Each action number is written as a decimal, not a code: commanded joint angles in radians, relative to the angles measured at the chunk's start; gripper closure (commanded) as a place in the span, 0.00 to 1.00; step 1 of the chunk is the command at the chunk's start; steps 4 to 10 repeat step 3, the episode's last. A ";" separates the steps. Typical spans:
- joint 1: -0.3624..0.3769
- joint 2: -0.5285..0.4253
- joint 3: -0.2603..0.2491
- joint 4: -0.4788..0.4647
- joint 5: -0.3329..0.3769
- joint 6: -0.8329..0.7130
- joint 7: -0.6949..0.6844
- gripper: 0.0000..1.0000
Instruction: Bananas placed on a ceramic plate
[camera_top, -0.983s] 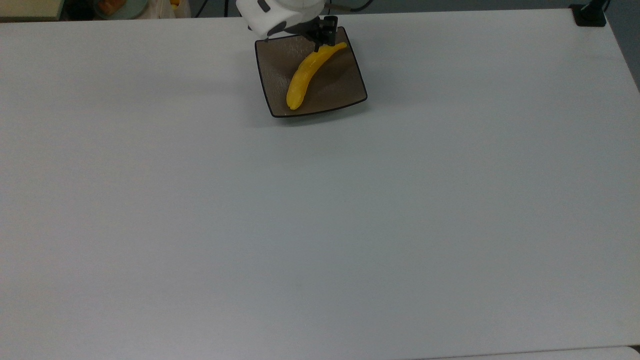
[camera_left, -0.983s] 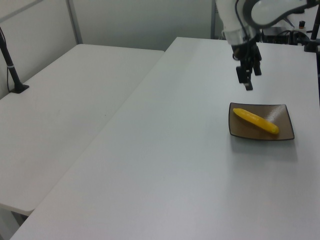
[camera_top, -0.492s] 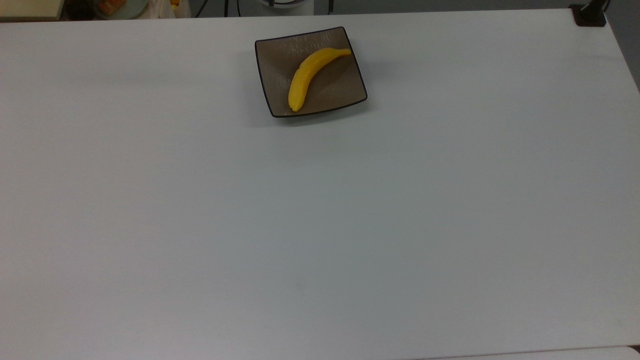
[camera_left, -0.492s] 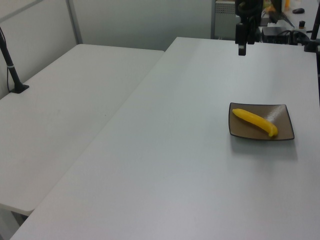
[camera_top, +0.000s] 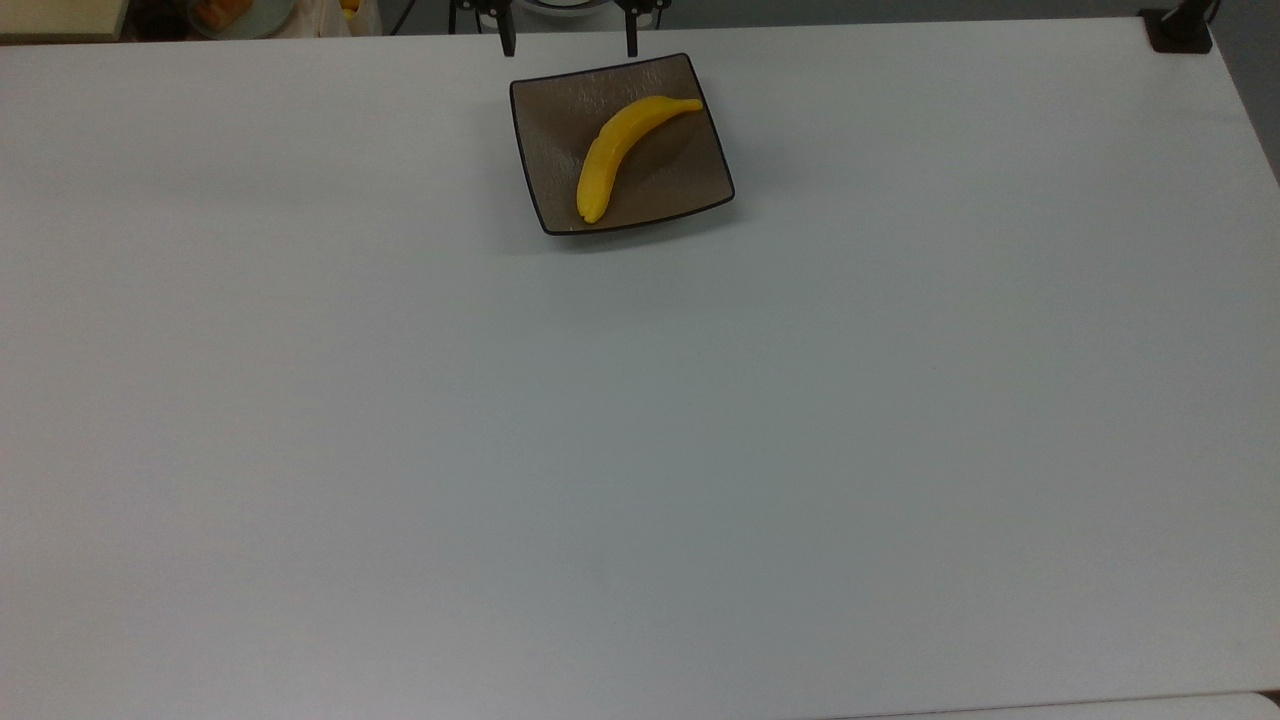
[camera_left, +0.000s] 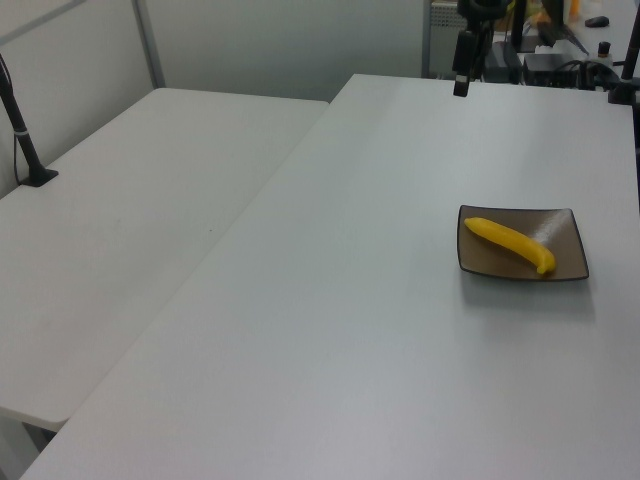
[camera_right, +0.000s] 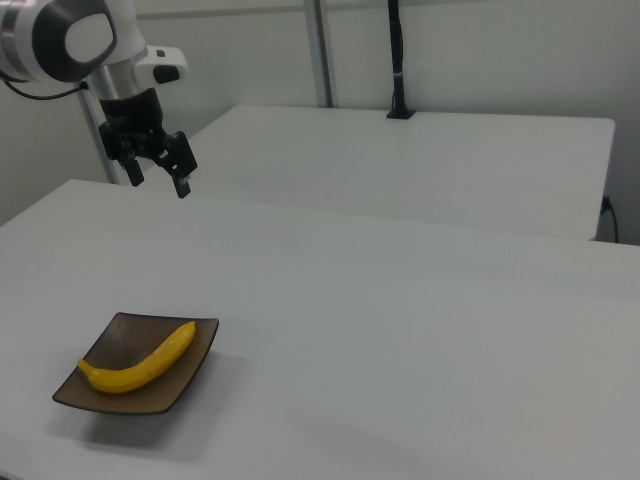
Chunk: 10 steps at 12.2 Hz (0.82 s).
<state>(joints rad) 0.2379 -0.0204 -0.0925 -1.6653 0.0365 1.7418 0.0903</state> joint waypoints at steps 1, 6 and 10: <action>0.026 -0.010 -0.023 -0.030 0.017 0.030 -0.037 0.00; 0.026 -0.010 -0.021 -0.031 0.017 0.031 -0.037 0.00; 0.026 -0.010 -0.021 -0.031 0.017 0.031 -0.037 0.00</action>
